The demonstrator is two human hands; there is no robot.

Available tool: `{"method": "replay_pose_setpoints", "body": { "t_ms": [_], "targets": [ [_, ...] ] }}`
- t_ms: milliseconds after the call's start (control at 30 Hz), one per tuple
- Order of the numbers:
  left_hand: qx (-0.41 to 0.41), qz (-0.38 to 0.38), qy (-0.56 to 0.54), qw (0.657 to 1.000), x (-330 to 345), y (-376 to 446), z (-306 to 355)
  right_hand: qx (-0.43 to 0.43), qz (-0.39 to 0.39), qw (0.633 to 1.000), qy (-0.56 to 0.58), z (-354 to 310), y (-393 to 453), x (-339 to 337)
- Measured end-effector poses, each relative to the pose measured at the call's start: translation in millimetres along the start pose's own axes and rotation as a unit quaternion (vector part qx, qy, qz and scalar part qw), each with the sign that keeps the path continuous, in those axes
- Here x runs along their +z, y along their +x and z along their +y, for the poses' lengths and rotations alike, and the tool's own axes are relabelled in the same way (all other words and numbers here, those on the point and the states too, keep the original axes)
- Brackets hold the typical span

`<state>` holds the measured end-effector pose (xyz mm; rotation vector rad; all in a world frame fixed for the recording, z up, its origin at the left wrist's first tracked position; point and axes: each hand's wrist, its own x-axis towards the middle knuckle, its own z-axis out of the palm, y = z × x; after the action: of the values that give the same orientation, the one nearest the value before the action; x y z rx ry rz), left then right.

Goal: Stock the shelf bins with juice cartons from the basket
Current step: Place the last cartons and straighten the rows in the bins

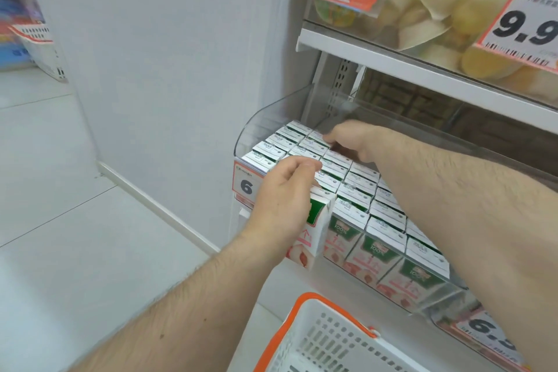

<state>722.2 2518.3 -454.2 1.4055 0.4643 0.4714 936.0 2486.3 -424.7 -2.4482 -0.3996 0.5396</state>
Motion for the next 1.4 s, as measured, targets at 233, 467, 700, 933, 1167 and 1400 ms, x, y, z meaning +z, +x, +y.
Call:
{"method": "replay_pose_setpoints", "body": {
  "t_ms": [233, 467, 700, 933, 1167, 1400],
  "targets": [
    [-0.045, 0.032, -0.069, 0.996, 9.7, -8.8, 4.5, 0.048, -0.054, 0.997, 0.028, 5.1, -6.8, -5.5],
    [-0.031, 0.048, -0.109, 0.992, 7.9, -16.1, 10.6, -0.085, 0.172, 0.981, 0.007, 8.1, -36.1, -14.6],
    [0.049, 0.028, -0.095, 0.994, 10.9, -27.8, 13.5, -0.269, 0.087, 0.942, 0.179, 22.8, -168.4, -10.2],
    [0.134, 0.025, -0.098, 0.986, 17.3, -36.8, 14.7, -0.367, 0.136, 0.920, -0.008, 46.0, -224.3, 18.9],
    [0.180, 0.017, 0.031, 0.983, 10.3, -26.8, 13.9, -0.350, 0.278, 0.895, -0.007, 50.6, -209.4, -18.6],
    [0.117, -0.034, 0.482, 0.867, 14.8, -2.9, -30.0, -0.223, 0.271, 0.909, -0.223, 53.4, -98.6, -46.2]
  ]
}}
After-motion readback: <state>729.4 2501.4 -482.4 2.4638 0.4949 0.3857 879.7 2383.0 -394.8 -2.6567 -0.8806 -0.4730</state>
